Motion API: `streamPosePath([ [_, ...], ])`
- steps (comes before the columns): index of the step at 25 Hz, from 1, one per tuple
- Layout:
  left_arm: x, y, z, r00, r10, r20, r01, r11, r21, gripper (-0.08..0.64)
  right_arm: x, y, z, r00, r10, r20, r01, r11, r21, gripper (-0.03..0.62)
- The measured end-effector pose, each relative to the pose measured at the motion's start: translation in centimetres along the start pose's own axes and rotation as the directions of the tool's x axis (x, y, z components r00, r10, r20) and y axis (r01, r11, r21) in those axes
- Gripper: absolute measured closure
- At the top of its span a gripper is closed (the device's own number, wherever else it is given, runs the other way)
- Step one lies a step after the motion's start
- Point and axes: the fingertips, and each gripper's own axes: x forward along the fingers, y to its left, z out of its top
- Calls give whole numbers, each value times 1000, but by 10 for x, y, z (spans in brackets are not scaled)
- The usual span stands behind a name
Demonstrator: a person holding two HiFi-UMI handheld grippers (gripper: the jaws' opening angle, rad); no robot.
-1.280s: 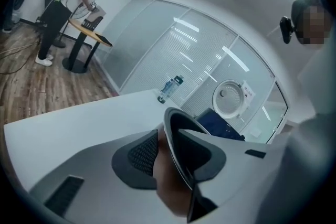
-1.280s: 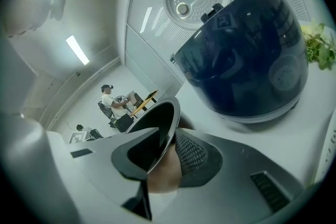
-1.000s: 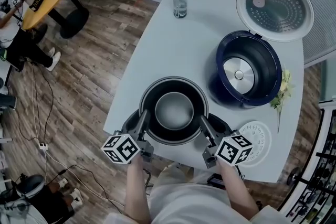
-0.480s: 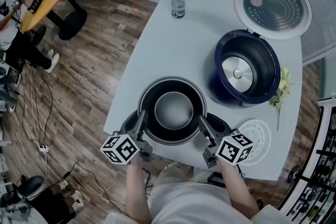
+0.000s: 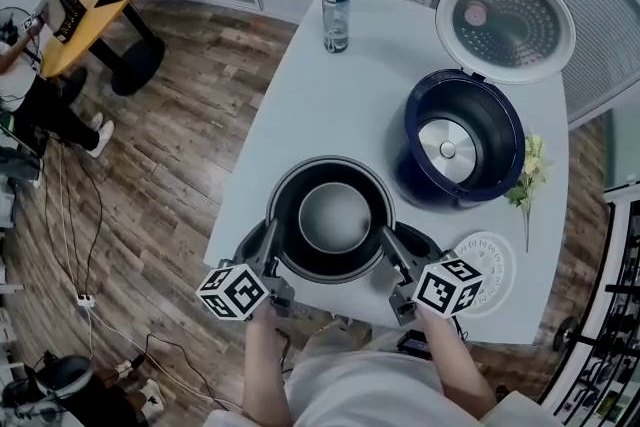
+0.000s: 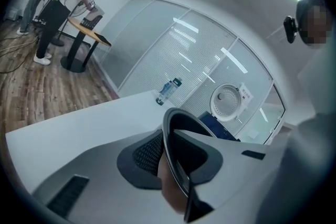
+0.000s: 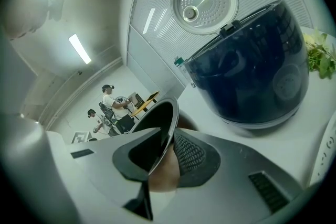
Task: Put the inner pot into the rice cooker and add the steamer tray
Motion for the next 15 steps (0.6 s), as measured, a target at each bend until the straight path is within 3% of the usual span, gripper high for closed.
streamPosePath([
  [15,-15,-17,30,997,-60,41,58,998,34,500,-7,23,17,998,8,68,-7,1000,-20,512],
])
